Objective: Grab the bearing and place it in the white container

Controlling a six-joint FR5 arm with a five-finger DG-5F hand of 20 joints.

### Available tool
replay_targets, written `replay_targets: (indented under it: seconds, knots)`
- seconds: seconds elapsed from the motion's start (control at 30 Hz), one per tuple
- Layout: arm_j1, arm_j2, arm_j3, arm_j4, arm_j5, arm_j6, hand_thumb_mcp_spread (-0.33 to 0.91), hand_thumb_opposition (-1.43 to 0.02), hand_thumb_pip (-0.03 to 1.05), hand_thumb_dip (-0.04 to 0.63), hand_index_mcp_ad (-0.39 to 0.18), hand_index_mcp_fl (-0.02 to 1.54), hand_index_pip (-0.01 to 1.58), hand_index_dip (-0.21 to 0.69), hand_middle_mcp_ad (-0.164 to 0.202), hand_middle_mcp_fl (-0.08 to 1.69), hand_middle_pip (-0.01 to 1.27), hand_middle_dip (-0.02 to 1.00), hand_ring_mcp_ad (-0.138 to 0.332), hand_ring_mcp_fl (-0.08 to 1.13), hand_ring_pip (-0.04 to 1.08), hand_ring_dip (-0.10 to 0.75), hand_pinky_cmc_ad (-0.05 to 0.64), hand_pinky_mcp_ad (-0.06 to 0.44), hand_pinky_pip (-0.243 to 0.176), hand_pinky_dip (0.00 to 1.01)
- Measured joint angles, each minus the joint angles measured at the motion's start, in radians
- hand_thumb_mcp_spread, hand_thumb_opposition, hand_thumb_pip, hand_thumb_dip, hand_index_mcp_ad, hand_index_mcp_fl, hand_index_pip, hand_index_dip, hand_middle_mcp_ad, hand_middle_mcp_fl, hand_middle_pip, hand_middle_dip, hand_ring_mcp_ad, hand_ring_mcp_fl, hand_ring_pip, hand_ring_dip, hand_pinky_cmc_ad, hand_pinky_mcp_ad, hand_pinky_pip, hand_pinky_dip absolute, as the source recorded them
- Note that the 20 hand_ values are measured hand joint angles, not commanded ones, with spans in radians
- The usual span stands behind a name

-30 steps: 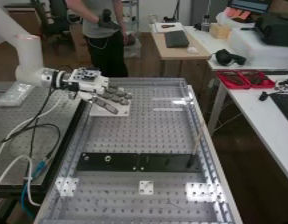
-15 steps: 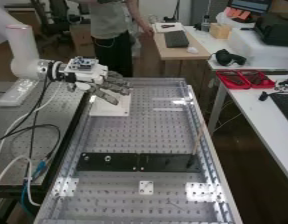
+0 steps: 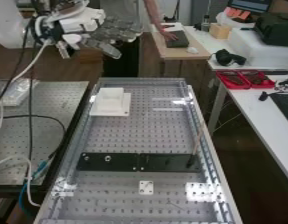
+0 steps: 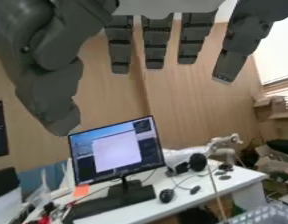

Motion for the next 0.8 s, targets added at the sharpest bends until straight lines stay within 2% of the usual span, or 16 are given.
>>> replay_targets:
  seconds: [0.23,0.33,0.57,0.63,0.8]
  knots:
    - [-0.130,-0.055,0.153,-0.105,-0.103,-0.009,0.23,-0.75,0.71,0.244,-0.105,0.05,0.26,0.106,0.056,0.04,0.12,0.23,0.127,0.00,0.08,0.120,0.379,0.295,-0.110,0.54]
    - [-0.199,-0.105,0.229,-0.170,-0.204,-0.003,0.22,-0.75,0.70,0.244,-0.105,0.05,0.23,0.126,0.054,0.04,0.12,0.23,0.131,0.00,0.09,0.117,0.379,0.295,-0.110,0.53]
    - [-0.291,-0.167,0.313,-0.251,-0.373,0.007,0.22,-0.75,0.70,0.244,-0.112,0.09,0.17,0.157,0.051,0.04,0.12,0.23,0.127,0.00,0.09,0.126,0.382,0.291,-0.110,0.50]
    - [-0.325,-0.188,0.346,-0.278,-0.434,0.009,0.22,-0.75,0.70,0.244,-0.110,0.09,0.15,0.154,0.059,0.04,0.12,0.23,0.131,0.00,0.09,0.126,0.380,0.295,-0.110,0.50]
    - [-0.380,-0.216,0.389,-0.316,-0.518,0.013,0.23,-0.75,0.69,0.244,-0.103,0.09,0.13,0.171,0.059,0.04,0.12,0.23,0.131,0.00,0.08,0.126,0.398,0.293,-0.112,0.48]
